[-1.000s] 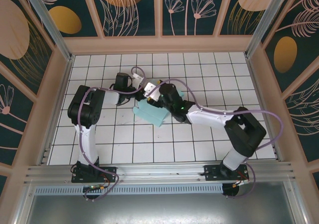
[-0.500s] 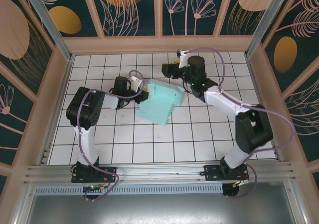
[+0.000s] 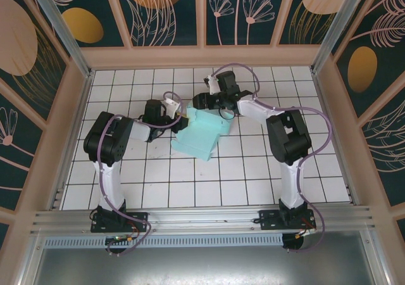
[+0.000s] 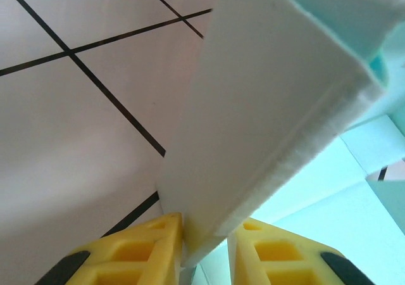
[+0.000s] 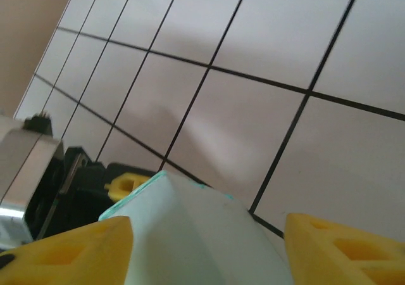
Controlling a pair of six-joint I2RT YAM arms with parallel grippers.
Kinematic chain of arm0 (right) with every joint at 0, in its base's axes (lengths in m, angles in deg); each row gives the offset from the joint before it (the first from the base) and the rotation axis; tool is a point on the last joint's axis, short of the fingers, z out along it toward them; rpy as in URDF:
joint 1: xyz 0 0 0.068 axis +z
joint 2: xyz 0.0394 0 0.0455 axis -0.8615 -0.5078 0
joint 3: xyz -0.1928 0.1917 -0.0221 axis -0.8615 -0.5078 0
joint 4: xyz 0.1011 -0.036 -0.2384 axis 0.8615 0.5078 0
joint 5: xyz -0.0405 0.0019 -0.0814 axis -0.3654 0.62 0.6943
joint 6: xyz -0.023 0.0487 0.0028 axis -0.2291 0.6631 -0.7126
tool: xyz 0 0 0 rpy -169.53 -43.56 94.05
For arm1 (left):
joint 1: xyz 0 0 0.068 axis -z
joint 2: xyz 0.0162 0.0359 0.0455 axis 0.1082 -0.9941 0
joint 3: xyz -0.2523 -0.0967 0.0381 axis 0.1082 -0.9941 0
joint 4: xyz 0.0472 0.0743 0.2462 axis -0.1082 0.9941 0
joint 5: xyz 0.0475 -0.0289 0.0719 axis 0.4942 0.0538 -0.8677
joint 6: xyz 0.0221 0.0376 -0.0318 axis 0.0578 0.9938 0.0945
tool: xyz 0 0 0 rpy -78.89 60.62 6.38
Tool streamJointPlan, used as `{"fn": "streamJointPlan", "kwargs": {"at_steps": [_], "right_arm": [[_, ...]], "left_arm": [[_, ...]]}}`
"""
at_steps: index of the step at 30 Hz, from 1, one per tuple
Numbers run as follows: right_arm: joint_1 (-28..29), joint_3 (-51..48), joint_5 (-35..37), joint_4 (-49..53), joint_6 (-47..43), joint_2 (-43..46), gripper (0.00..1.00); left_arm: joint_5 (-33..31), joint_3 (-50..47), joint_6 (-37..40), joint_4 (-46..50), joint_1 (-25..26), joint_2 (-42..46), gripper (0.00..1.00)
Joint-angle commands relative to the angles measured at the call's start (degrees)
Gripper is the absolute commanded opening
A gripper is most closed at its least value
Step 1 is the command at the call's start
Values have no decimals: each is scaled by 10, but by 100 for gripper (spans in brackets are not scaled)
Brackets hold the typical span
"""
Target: Fold the paper box
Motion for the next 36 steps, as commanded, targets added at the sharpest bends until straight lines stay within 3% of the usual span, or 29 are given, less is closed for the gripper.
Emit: {"fn": "streamJointPlan", "kwargs": {"at_steps": [1, 7, 18, 29, 33, 36], "right_arm": [[10, 11, -24, 34, -18, 0, 57], [16, -11, -17, 32, -17, 4, 48], [19, -12, -7, 33, -6, -6, 45], [36, -19, -27, 16, 21, -12, 44], [37, -22, -24, 14, 22, -6, 44], [36, -34, -16, 2, 23, 8, 46]], "left_arm": [[-4, 1, -7, -15, 3, 15, 25], [-5, 10, -13, -17, 4, 15, 28], [-23, 19, -31, -15, 10, 7, 36], [-32, 47, -39, -11, 23, 4, 32], [-39, 57, -41, -3, 28, -4, 24], [-45, 52, -42, -6, 28, -1, 11]]}}
